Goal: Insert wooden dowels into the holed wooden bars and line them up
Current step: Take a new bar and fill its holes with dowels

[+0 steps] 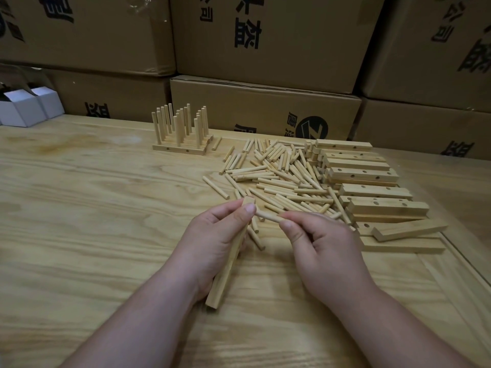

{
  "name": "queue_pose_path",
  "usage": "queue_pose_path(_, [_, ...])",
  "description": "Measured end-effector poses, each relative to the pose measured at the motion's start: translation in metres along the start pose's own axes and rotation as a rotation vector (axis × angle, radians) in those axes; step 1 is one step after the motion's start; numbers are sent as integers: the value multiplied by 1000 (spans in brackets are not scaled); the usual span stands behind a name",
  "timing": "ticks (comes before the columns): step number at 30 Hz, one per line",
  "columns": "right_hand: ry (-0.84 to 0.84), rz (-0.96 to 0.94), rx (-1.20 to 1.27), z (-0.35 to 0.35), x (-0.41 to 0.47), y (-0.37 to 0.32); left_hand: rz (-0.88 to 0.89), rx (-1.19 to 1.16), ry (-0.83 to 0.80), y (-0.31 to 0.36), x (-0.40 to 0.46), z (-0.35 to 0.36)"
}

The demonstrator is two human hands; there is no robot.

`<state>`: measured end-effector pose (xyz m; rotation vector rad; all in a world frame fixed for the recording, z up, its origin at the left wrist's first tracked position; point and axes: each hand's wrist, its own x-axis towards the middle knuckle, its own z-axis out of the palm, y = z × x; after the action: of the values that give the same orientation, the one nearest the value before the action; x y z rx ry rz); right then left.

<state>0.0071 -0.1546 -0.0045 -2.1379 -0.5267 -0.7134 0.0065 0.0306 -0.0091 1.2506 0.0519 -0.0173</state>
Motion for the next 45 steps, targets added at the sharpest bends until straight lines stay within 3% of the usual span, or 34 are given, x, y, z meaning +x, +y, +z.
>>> queue_pose_path(8, [-63,43,-29,-2,-1,-1,-4,79,-10,2,-3,-2])
queue_pose_path(14, [5,90,53,1,0,-5,-24,125,11,3,-2,3])
queue_pose_path(18, [58,186,211,1,0,-4,-33,104,11,3,0,5])
queue_pose_path(21, [44,261,270,-2,0,-1,-9,-46,125,5,3,5])
queue_pose_path(23, [-85,199,86,-2,1,1,-3,-179,211,8,6,2])
queue_pose_path(26, [-448,71,-188,3,-1,0,12,-280,321,12,8,-5])
queue_pose_path(28, [-529,44,-277,6,-3,-1,20,-320,350,13,9,-7])
queue_pose_path(32, [-387,124,-271,5,-1,-1,31,-324,352,12,8,-6])
queue_pose_path(36, [-425,133,-327,7,-3,2,58,-317,359,12,8,-3])
queue_pose_path(39, [-358,123,-317,7,-2,0,90,-309,393,12,9,-4])
queue_pose_path(45, [-200,125,20,4,-3,-7,73,-190,354,10,8,-1])
